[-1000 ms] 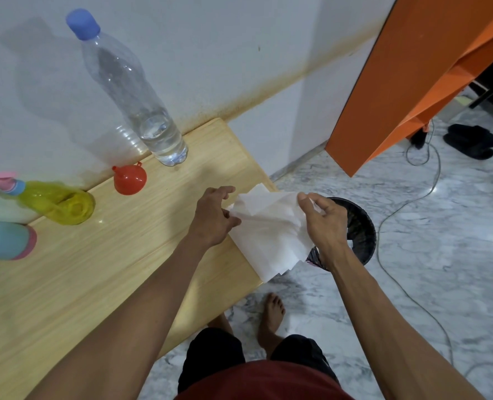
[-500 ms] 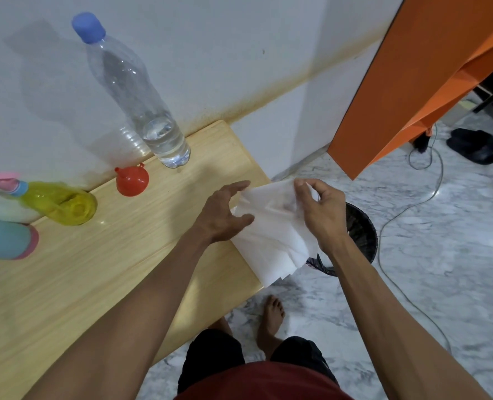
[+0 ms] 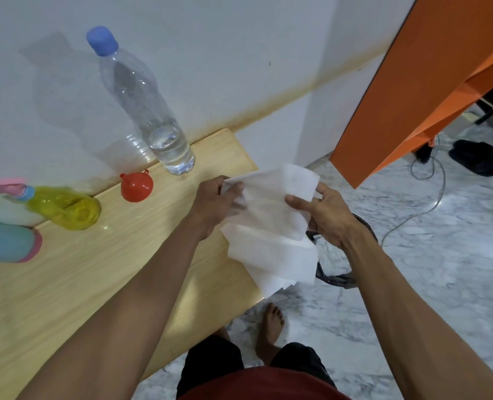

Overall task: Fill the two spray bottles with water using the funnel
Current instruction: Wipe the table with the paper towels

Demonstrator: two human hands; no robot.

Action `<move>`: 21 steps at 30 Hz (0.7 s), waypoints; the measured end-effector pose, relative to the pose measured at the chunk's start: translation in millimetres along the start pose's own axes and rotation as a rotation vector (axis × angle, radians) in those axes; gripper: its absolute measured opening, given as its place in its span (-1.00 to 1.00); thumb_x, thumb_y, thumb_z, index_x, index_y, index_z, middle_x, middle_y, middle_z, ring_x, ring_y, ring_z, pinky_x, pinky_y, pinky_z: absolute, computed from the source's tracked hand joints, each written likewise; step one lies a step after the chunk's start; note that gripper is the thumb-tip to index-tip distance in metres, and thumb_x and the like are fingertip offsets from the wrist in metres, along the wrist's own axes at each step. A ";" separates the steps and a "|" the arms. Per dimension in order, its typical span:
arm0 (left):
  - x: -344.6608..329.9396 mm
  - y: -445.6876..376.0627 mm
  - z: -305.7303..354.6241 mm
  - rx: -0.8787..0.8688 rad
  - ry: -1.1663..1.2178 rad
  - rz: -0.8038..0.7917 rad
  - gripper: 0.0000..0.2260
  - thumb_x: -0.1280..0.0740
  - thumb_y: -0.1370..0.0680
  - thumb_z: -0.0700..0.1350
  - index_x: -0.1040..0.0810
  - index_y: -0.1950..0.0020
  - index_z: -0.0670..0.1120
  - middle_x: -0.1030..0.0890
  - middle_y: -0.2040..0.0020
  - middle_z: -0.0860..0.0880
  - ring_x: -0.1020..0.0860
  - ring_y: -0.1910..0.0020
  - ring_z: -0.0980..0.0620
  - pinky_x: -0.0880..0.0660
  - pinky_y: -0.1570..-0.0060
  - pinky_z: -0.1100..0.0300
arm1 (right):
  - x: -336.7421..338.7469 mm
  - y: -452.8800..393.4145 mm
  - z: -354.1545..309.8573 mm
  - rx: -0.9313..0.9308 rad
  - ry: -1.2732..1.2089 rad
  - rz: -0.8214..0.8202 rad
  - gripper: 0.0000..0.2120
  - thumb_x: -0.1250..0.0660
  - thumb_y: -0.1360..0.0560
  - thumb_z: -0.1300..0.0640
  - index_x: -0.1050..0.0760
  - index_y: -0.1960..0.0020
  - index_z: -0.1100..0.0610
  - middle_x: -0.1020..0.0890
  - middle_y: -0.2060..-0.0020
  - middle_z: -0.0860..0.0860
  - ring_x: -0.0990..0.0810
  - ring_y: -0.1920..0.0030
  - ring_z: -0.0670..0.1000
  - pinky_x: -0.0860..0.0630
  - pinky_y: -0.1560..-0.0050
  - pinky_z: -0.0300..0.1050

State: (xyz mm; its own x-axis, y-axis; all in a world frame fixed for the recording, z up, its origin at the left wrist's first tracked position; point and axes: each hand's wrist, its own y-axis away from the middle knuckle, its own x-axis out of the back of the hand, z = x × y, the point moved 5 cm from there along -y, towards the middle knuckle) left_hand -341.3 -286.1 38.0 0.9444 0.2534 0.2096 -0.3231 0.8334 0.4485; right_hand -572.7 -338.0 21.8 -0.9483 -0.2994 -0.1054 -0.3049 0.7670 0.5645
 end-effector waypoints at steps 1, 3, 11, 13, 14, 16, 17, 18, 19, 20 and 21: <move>1.4 -1.2 -1.8 0.034 0.060 0.014 -0.76 -0.40 -0.61 -0.11 -0.60 -0.08 -0.31 -0.70 0.01 -0.24 -0.71 0.17 -0.07 -0.65 0.05 -0.09 | -1.9 1.4 3.1 -0.012 0.002 -0.033 -0.22 -0.67 -0.15 0.07 -0.49 -0.32 0.04 -0.75 -0.03 0.10 -0.74 -0.03 0.18 -0.66 -0.04 0.22; 5.5 -3.3 -6.0 0.084 0.142 0.056 -0.74 -0.40 -0.61 -0.11 -0.60 -0.12 -0.32 -0.68 -0.07 -0.28 -0.70 0.06 -0.19 -0.65 0.02 -0.18 | -6.2 5.2 6.1 -0.018 0.001 -0.053 -0.24 -0.65 -0.21 0.17 -0.43 -0.35 0.10 -0.75 0.00 0.13 -0.75 0.02 0.18 -0.68 0.13 0.10; 8.9 3.0 -9.2 0.116 0.030 0.032 -0.50 -0.56 -0.45 -0.21 -0.46 -0.32 -0.05 -0.66 -0.08 -0.09 -0.67 0.03 -0.03 -0.66 0.04 -0.04 | -5.3 -1.9 16.5 0.072 -0.009 0.117 -0.42 -0.54 -0.42 0.35 -0.41 -0.35 0.13 -0.76 0.10 0.13 -0.75 0.08 0.21 -0.66 0.03 0.33; 11.2 5.4 -8.0 0.081 -0.015 0.075 -0.45 -0.56 -0.45 -0.21 -0.41 -0.35 0.02 -0.65 -0.04 -0.04 -0.65 0.06 0.03 -0.63 0.12 0.05 | -4.6 2.2 13.8 0.110 0.006 0.120 -0.35 -0.54 -0.44 0.33 -0.35 -0.39 -0.01 -0.75 0.07 0.13 -0.74 0.14 0.18 -0.69 0.26 0.11; 11.9 5.8 -7.0 0.059 -0.019 0.082 -0.43 -0.56 -0.44 -0.21 -0.41 -0.37 0.04 -0.65 -0.03 -0.04 -0.65 0.06 0.04 -0.64 0.13 0.06 | -4.1 3.8 12.3 0.137 0.026 0.120 -0.33 -0.53 -0.45 0.32 -0.33 -0.40 -0.08 -0.74 0.07 0.13 -0.73 0.19 0.15 -0.64 0.38 -0.03; 12.8 5.1 -5.9 0.012 -0.038 0.068 -0.43 -0.58 -0.42 -0.23 -0.48 -0.37 0.04 -0.66 -0.05 -0.07 -0.66 0.02 0.01 -0.66 0.04 0.01 | -3.6 4.9 9.5 0.203 0.075 0.117 -0.36 -0.52 -0.47 0.31 -0.37 -0.38 -0.15 -0.71 0.11 0.12 -0.71 0.22 0.12 -0.61 0.38 -0.09; 13.4 4.8 -4.5 -0.021 -0.081 0.064 -0.45 -0.58 -0.41 -0.22 -0.52 -0.36 0.02 -0.67 -0.07 -0.08 -0.66 -0.01 -0.02 -0.66 -0.02 -0.01 | -3.5 2.9 8.9 0.235 0.123 0.120 -0.41 -0.52 -0.46 0.29 -0.44 -0.37 -0.12 -0.66 0.18 0.14 -0.67 0.23 0.11 -0.63 0.30 -0.08; 14.1 5.3 -2.2 -0.059 -0.146 0.066 -0.47 -0.59 -0.41 -0.20 -0.56 -0.34 0.01 -0.68 -0.09 -0.08 -0.66 -0.04 -0.02 -0.64 -0.08 0.00 | -4.0 0.7 8.1 0.260 0.193 0.127 -0.47 -0.54 -0.46 0.26 -0.51 -0.35 -0.06 -0.55 0.26 0.18 -0.59 0.28 0.09 -0.61 0.24 -0.08; 14.9 6.1 0.1 -0.095 -0.216 0.075 -0.49 -0.60 -0.40 -0.18 -0.59 -0.33 0.00 -0.68 -0.12 -0.06 -0.65 -0.06 -0.01 -0.62 -0.12 0.05 | -4.3 -1.9 7.9 0.277 0.269 0.137 -0.54 -0.55 -0.45 0.22 -0.57 -0.32 0.02 -0.42 0.31 0.15 -0.48 0.31 0.06 -0.55 0.21 -0.10; 15.6 7.2 1.9 -0.123 -0.274 0.085 -0.50 -0.60 -0.40 -0.15 -0.61 -0.32 -0.02 -0.67 -0.14 -0.03 -0.64 -0.07 0.01 -0.60 -0.15 0.11 | -4.8 -4.3 7.5 0.289 0.335 0.148 -0.60 -0.55 -0.45 0.18 -0.62 -0.28 0.07 -0.36 0.31 0.10 -0.40 0.32 0.04 -0.49 0.19 -0.10; 16.7 8.5 3.0 -0.141 -0.317 0.096 -0.52 -0.60 -0.40 -0.14 -0.63 -0.31 -0.04 -0.66 -0.15 -0.01 -0.63 -0.08 0.03 -0.57 -0.16 0.16 | -5.9 -5.5 5.6 0.302 0.387 0.157 -0.67 -0.54 -0.46 0.15 -0.65 -0.22 0.09 -0.37 0.32 0.07 -0.38 0.32 0.02 -0.46 0.18 -0.11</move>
State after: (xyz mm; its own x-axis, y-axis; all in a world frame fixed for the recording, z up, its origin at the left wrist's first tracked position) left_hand -328.4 -276.3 47.9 0.8369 0.1873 0.5143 -0.3773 0.8781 0.2942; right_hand -565.9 -337.2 14.7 -0.9001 -0.3115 0.3047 -0.2275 0.9323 0.2811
